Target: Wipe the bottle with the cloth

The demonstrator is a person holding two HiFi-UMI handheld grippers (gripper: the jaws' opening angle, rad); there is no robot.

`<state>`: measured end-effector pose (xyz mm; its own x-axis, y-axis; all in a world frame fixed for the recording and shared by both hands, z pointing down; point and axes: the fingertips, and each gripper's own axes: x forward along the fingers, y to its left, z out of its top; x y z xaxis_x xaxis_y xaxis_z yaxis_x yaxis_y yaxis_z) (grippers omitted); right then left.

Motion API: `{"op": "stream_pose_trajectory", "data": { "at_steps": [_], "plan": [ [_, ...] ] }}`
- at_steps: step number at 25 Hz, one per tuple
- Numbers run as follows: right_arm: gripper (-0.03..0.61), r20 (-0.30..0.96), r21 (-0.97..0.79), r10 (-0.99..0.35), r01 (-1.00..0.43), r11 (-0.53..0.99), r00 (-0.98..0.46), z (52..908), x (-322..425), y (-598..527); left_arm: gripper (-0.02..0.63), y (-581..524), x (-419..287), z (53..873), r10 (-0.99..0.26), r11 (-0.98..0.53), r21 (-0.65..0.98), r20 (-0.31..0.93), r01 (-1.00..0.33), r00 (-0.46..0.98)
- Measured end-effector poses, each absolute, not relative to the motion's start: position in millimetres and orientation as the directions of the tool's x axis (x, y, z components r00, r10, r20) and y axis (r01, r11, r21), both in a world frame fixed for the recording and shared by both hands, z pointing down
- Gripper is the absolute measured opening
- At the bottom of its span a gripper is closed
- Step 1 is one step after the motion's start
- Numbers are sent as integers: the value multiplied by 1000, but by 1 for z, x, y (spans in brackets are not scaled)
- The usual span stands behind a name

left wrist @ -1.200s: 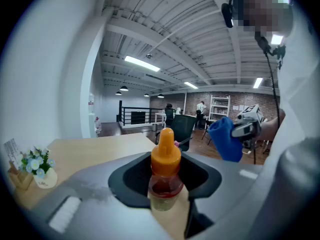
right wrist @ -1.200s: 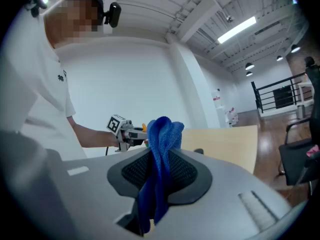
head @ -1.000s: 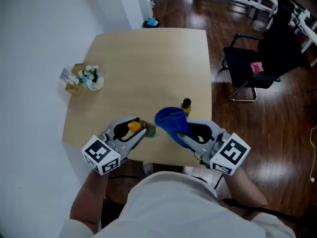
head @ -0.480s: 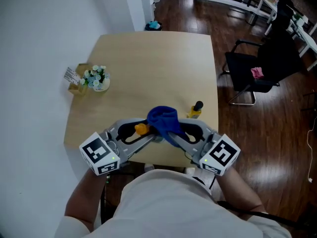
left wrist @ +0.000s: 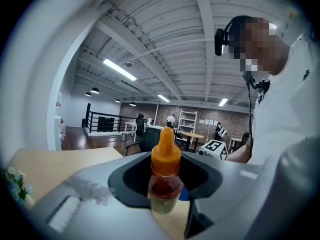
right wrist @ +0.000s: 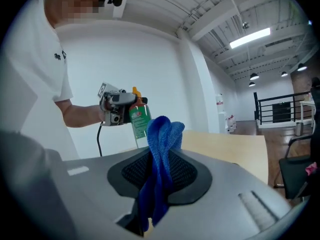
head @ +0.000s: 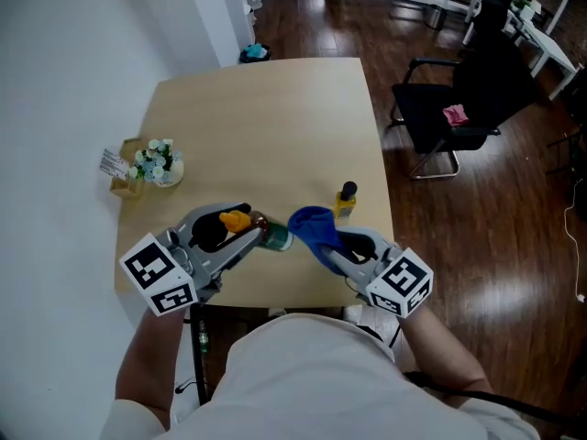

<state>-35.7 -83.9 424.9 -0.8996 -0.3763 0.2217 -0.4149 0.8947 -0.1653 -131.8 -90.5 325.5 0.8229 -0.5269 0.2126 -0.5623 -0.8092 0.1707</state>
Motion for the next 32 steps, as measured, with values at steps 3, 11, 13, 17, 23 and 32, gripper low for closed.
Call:
{"op": "stream_pose_trajectory", "data": {
  "at_steps": [3, 11, 13, 17, 23, 32],
  "plan": [
    [94, 161, -128, -404, -425, 896, -901, 388, -26, -83, 163, -98, -125, 330, -532, -800, 181, 225, -572, 816],
    [94, 91, 30, -331, -330, 944, -939, 334, -31, -56, 161, -109, -94, 335, -544, -776, 237, 216, -584, 811],
    [94, 128, 30, -323, -322, 946, -938, 348, -29, -55, 161, -110, -90, 330, -547, -773, 250, 203, -583, 812],
    [94, 207, -7, -314, -323, 946, -927, 385, -15, -55, 161, -110, -89, 323, -575, -756, 242, 200, -608, 794],
    [94, 260, -56, -311, -336, 940, -914, 422, 5, -61, 161, -112, -91, 314, -625, -720, 226, 200, -657, 754],
    [94, 194, 61, -180, -172, 983, -964, 358, -25, -33, 161, -113, -83, 318, -672, -668, 244, 207, -703, 711]
  ]
}}
